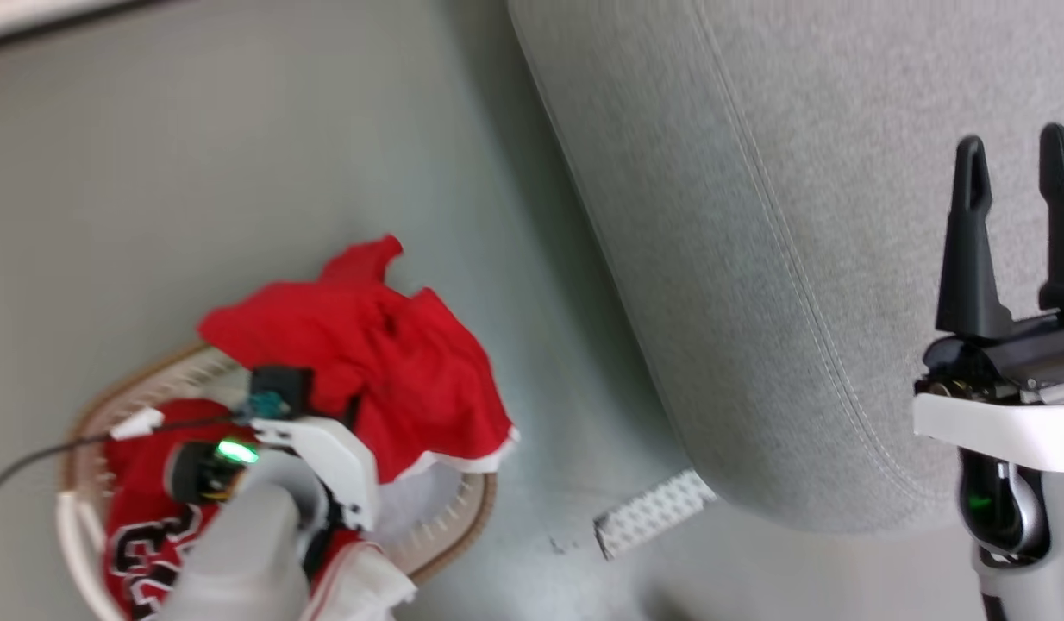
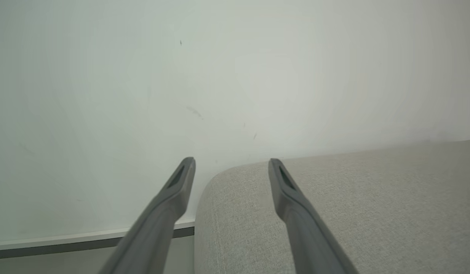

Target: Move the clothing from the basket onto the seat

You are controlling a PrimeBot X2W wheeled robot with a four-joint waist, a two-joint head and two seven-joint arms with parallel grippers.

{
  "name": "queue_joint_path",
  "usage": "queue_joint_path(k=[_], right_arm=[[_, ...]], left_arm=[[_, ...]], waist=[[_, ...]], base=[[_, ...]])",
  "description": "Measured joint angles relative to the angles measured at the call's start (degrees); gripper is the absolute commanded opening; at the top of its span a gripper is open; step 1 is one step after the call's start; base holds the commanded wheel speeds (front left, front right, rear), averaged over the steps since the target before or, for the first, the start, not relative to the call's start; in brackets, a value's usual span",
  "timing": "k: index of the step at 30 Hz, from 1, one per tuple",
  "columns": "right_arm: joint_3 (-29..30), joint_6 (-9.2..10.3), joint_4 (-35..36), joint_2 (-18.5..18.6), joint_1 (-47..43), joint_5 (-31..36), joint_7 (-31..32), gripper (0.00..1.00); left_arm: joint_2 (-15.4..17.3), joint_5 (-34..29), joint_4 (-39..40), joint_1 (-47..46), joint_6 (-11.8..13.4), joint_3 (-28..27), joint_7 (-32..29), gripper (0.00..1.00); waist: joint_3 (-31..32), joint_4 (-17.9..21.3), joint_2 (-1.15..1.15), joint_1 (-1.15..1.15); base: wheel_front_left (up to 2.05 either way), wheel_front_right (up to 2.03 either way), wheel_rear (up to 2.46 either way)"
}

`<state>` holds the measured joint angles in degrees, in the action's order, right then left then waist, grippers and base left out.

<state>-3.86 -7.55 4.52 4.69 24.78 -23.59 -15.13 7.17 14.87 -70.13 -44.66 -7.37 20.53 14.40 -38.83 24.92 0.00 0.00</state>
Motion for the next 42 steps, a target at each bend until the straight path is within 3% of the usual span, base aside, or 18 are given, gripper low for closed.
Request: queue_joint_path(k=[8, 16, 28, 42], right_arm=[[1.2, 0.0, -1.0, 4.0, -3.5, 0.5, 0.0, 1.0], [2.1, 0.0, -2.1, 7.3, -9.5, 0.5, 0.0, 1.0], [1.3, 0.0, -2.9, 8.3, -16.4, -1.4, 0.0, 1.0], [-4.8, 0.0, -4.3, 8.3, -20.7, -2.1, 0.0, 1.0]], left_arm=[[-2.1, 8.1, 7.3, 5.9, 0.0, 7.6, 0.6, 0.0], [-1.6, 14.7, 16.6, 11.1, 0.0, 13.6, 0.7, 0.0], [0.6, 17.2, 30.0, 12.2, 0.0, 15.4, 0.7, 0.0], [2.3, 18.8, 41.8, 10.4, 0.8, 14.8, -1.7, 0.0]], waist=[[9.3, -4.1, 0.0, 0.0], [19.3, -8.8, 0.0, -0.01], [31.1, -16.6, 0.0, -0.01], [39.7, -21.1, 0.0, -0.02]], base=[[0.0, 0.0, 0.0], [0.0, 0.0, 0.0], [0.0, 0.0, 0.0], [0.0, 0.0, 0.0]])
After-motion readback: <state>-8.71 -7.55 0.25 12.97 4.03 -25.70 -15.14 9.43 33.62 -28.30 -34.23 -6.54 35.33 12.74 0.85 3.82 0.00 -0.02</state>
